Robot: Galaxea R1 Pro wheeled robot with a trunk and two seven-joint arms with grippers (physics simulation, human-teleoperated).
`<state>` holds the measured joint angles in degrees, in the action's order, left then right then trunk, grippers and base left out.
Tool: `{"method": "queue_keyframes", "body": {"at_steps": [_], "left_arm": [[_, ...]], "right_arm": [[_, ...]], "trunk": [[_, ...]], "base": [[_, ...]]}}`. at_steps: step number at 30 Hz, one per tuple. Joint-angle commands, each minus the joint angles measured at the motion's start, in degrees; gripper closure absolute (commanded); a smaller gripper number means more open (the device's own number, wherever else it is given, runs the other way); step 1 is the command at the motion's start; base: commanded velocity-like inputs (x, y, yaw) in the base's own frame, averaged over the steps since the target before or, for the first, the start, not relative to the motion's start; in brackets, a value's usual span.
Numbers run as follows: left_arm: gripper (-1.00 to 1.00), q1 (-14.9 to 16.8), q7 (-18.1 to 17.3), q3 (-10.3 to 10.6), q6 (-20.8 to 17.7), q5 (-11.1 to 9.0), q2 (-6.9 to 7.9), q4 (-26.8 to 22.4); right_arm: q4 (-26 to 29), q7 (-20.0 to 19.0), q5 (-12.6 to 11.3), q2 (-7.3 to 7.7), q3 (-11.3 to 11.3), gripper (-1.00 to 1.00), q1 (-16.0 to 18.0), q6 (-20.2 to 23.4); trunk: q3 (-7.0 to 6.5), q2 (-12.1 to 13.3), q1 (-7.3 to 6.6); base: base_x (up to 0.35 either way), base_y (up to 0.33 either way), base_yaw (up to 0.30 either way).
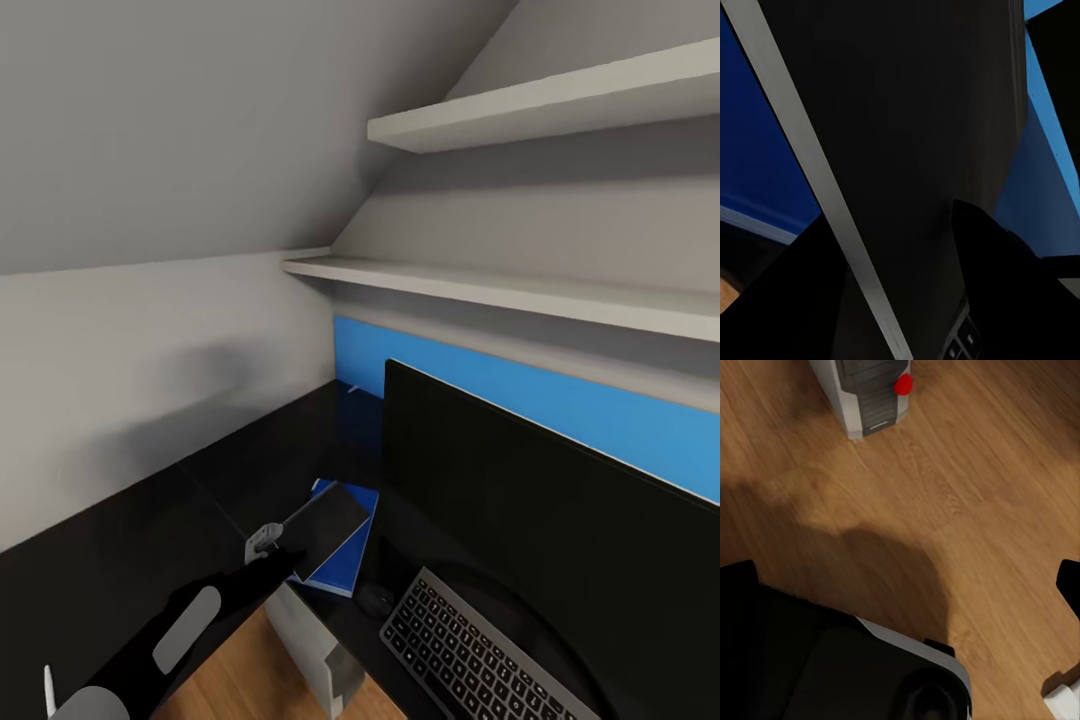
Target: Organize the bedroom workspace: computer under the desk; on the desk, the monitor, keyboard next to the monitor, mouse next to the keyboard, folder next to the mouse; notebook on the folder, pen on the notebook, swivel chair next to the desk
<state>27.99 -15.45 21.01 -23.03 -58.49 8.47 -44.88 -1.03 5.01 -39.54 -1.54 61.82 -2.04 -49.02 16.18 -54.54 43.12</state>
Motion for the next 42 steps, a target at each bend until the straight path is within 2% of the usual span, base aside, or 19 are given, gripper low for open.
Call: {"method": "queue_keyframes", "body": {"at_steps": [1, 5, 42], "left_arm": [[1.00, 0.0, 0.0, 0.2, -0.2, -0.5, 0.06, 0.0], [1.00, 0.0, 0.0, 0.2, -0.2, -0.5, 0.06, 0.0], [1.00, 0.0, 0.0, 0.2, -0.1, -0.7, 0.08, -0.1]], "right_arm": [[-0.1, 0.5, 0.1, -0.05, 0.5, -1.00, 0.0, -0.2], [-0.1, 0.5, 0.1, -0.05, 0.5, -1.00, 0.0, -0.1], [-0.1, 0.6, 0.1, -0.21, 0.6, -1.00, 0.0, 0.1]], "trunk": [[0.24, -0.5, 0.23], [0.96, -2.1, 1.11], [0.90, -2.1, 1.11]], "base": [[0.000, 0.000, 0.000], [0.000, 0.000, 0.000], [0.018, -0.004, -0.012]]}}
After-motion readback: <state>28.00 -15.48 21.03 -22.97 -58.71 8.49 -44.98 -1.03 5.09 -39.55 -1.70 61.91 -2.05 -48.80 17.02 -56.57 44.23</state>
